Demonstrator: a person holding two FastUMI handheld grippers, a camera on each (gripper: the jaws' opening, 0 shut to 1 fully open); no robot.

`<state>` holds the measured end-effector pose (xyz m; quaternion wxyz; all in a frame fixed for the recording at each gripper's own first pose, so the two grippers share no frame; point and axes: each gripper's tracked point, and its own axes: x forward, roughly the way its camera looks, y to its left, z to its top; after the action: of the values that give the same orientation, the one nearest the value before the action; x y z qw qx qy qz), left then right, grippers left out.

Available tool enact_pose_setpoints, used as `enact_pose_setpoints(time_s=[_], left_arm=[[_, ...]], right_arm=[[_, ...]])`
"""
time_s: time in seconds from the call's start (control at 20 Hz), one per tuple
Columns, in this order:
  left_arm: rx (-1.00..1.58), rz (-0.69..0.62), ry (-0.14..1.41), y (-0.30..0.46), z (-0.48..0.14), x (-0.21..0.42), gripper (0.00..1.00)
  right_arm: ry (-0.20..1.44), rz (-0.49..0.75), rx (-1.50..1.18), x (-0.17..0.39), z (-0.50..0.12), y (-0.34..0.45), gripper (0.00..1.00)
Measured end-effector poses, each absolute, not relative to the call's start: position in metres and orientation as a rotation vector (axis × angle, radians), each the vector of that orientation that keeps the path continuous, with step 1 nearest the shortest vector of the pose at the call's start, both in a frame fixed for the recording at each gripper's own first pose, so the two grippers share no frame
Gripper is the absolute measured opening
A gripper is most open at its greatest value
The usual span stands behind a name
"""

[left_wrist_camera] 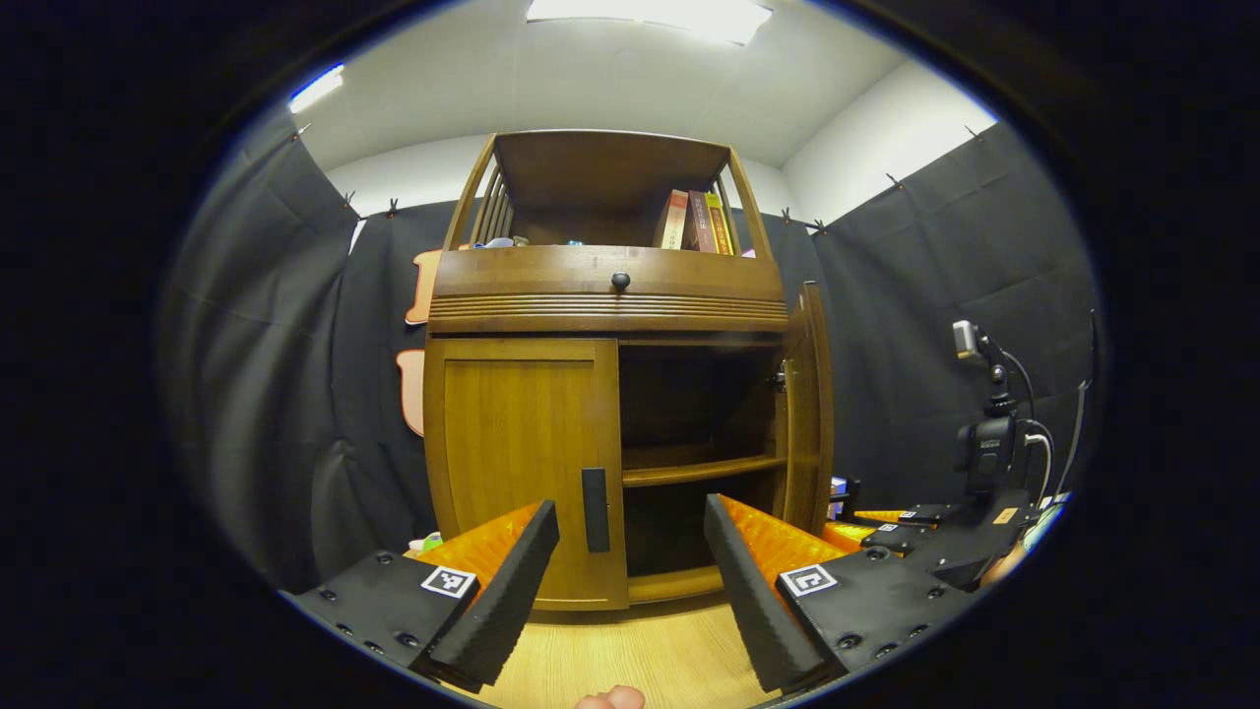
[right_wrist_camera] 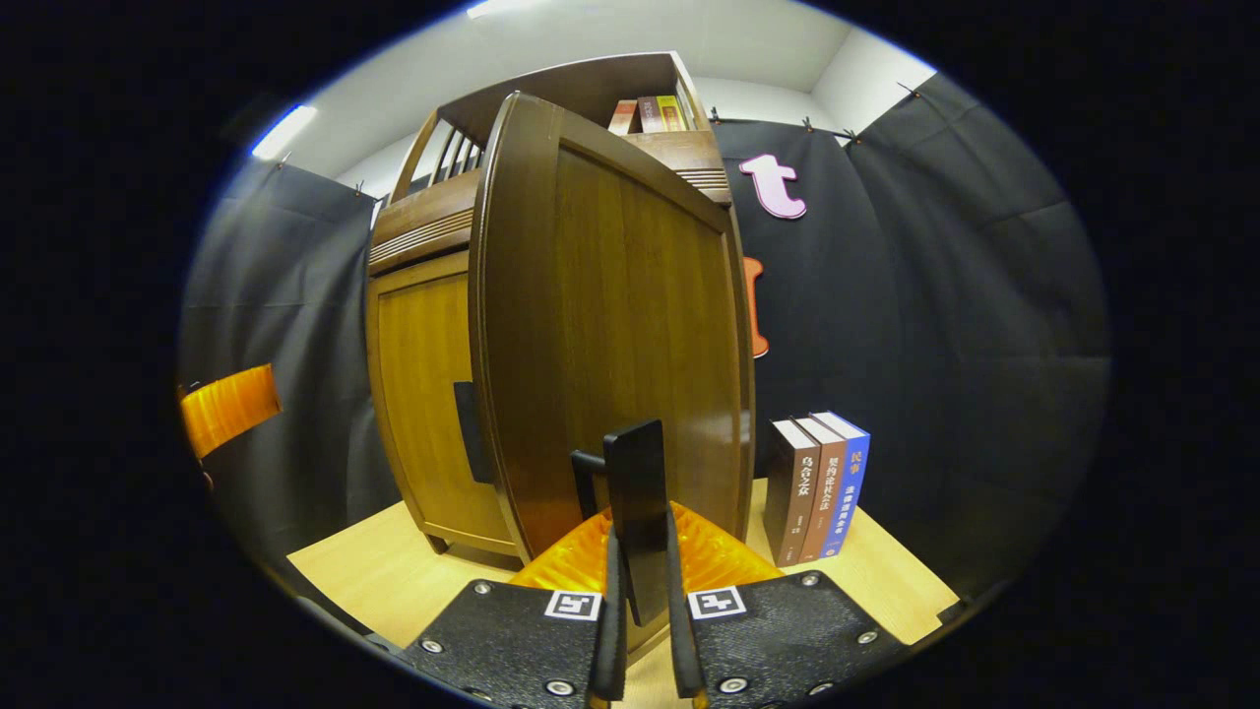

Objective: Open the right door of the double-door shoe cabinet with the right hand, and open the left door with the left hand.

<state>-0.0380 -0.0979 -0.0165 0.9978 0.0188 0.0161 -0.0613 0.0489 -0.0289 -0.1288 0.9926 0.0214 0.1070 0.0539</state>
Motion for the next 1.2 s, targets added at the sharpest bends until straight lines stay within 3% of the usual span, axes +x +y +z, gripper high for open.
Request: enact_pose_setpoints(time_s=[0.1, 0.15, 0.2, 0.55, 1.2], left_arm=[[0.037, -0.12, 0.032, -0.098, -0.018, -0.038, 0.96], [0.033, -0.118, 0.033, -0.097, -0.018, -0.039, 0.96], [0.03, -0.119, 0.034, -0.098, -0.018, -0.038, 0.96], [0.034, -0.119, 0.036, -0.097, -0.019, -0.037, 0.96], [0.037, -0.103, 0.032, -0.092, -0.016, -0.033, 0.96]], right_arm=[[0.216, 0.087, 0.046, 0.044, -0.129, -0.041, 0.17], [0.215, 0.074, 0.045, 0.042, -0.128, -0.048, 0.05], [0.208, 0.061, 0.042, 0.04, -0.127, -0.054, 0.15], [0.213, -0.035, -0.003, 0.035, -0.132, -0.113, 0.08], [0.225, 0.107, 0.001, 0.041, -0.133, -0.155, 0.04]])
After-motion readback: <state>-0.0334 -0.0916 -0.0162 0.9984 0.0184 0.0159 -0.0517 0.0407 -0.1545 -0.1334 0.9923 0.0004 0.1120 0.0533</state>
